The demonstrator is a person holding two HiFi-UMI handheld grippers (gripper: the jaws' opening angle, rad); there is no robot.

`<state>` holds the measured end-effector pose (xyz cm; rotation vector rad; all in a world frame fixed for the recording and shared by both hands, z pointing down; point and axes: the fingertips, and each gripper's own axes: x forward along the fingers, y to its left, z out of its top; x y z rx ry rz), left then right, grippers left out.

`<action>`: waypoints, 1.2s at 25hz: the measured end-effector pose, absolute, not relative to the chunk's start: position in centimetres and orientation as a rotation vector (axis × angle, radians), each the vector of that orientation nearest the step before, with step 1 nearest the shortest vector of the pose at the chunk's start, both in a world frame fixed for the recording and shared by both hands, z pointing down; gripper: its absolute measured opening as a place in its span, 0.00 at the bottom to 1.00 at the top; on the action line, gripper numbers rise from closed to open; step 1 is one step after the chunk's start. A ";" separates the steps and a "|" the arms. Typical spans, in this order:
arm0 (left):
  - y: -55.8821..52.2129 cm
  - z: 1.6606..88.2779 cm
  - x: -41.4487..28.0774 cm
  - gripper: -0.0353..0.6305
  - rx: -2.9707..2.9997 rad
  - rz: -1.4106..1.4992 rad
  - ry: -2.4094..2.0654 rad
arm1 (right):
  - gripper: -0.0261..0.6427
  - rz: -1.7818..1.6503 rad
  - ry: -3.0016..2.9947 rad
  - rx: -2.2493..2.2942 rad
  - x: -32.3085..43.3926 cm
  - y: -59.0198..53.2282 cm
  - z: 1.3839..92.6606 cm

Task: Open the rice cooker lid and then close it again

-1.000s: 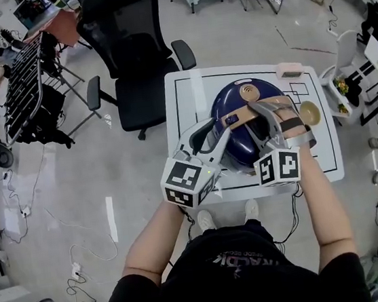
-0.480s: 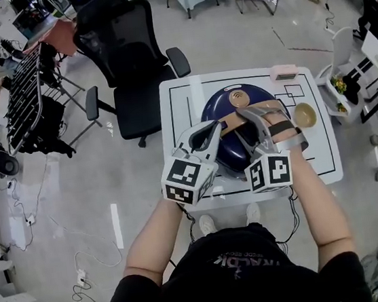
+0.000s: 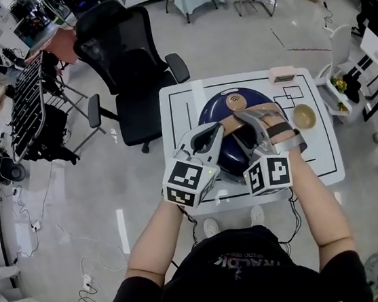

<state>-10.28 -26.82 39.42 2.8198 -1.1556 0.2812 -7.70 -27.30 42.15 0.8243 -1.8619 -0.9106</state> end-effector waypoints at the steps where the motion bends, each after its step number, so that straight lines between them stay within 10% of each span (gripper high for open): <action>1: -26.8 39.3 -10.2 0.06 2.824 0.284 -1.156 | 0.31 -0.907 -1.867 0.826 -7.6 -27.3 42.0; 30: -27.6 32.7 -5.5 0.06 2.924 0.582 -1.259 | 0.29 -0.827 -2.107 0.895 -3.6 -28.1 36.7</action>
